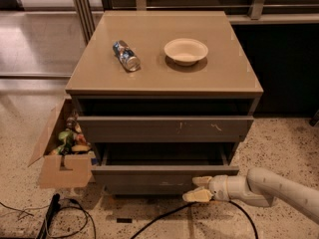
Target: Close middle drawer
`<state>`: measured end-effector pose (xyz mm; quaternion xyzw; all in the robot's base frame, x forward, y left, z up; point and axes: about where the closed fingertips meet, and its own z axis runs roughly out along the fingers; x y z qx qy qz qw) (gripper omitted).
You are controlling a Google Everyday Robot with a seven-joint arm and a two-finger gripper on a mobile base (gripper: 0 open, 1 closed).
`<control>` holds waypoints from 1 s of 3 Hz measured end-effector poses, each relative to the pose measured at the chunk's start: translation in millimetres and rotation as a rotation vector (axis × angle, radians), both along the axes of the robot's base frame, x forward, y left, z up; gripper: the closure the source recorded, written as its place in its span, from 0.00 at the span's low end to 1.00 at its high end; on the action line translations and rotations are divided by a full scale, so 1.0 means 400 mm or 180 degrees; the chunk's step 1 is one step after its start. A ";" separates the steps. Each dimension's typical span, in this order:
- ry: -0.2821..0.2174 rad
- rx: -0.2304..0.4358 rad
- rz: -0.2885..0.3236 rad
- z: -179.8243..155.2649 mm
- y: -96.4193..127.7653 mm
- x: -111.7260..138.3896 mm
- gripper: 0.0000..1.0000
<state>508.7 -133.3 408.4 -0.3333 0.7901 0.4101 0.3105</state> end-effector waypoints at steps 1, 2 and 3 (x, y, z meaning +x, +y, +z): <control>-0.0004 0.0035 0.0034 0.004 0.018 0.021 0.08; -0.0089 0.0024 0.0051 0.016 0.045 0.065 0.00; -0.0196 -0.0011 0.0050 0.033 0.062 0.112 0.00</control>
Offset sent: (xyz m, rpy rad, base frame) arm 0.1936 0.0545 0.0604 -0.0463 -0.2702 0.0184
